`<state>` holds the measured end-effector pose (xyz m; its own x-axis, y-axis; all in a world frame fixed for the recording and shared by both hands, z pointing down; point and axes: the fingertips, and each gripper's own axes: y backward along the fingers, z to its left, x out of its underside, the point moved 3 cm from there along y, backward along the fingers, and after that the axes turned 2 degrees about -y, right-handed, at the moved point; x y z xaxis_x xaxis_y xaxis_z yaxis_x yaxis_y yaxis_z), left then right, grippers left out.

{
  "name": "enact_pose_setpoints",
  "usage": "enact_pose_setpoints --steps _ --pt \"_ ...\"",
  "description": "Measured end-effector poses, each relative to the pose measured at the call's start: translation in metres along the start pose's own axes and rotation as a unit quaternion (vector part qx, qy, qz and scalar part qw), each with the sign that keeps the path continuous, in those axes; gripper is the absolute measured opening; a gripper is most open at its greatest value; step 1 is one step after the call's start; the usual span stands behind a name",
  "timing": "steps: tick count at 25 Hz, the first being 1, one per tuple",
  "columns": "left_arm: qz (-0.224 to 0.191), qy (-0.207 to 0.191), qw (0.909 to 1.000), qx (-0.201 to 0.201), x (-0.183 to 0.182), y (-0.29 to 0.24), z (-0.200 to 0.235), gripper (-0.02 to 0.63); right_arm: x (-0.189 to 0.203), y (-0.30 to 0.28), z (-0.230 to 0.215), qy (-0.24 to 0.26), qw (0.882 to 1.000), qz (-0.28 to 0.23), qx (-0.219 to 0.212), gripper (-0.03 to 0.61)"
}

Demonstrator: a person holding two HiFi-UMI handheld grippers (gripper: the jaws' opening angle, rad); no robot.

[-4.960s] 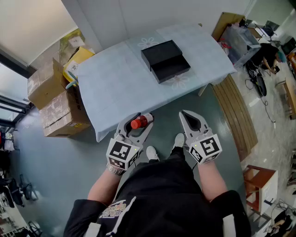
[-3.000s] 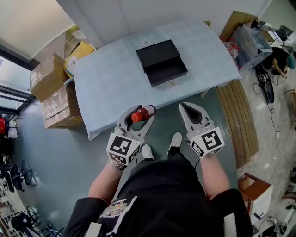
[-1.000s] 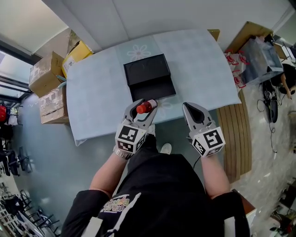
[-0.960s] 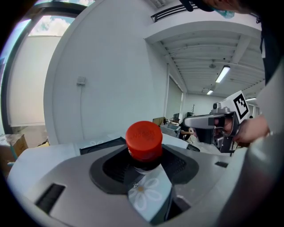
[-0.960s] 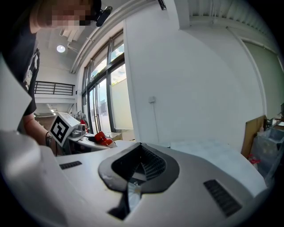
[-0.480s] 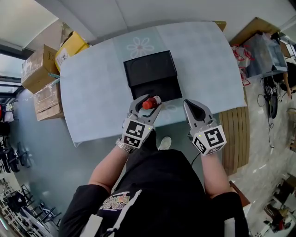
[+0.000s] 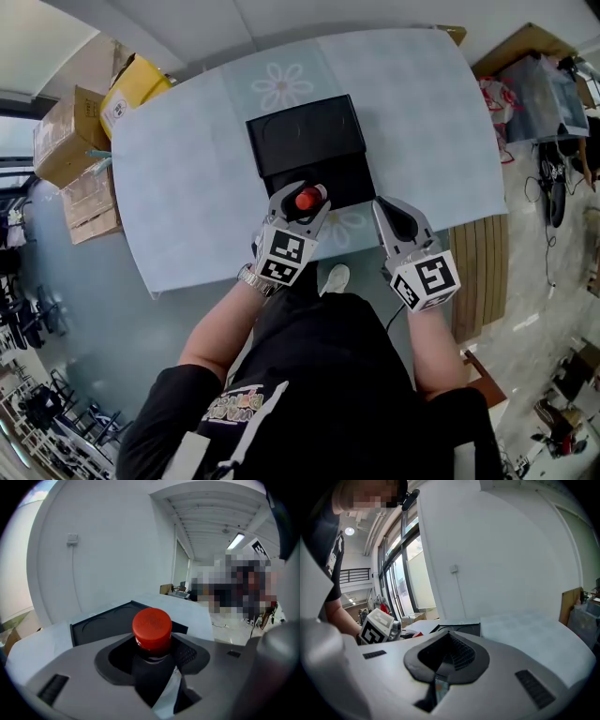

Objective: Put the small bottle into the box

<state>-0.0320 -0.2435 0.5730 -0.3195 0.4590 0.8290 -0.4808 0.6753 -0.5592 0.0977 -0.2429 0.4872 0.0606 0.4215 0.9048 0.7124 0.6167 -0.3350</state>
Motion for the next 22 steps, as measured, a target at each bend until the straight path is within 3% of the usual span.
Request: enact_pose_setpoints --steps 12,22 --pt "0.078 -0.021 0.9967 0.014 0.025 -0.041 0.005 0.222 0.01 -0.009 -0.016 -0.028 0.999 0.003 0.021 0.008" --pt "0.102 -0.047 0.9935 0.019 0.033 -0.056 0.001 0.222 0.022 0.0 -0.024 -0.044 0.998 0.003 0.04 0.008"
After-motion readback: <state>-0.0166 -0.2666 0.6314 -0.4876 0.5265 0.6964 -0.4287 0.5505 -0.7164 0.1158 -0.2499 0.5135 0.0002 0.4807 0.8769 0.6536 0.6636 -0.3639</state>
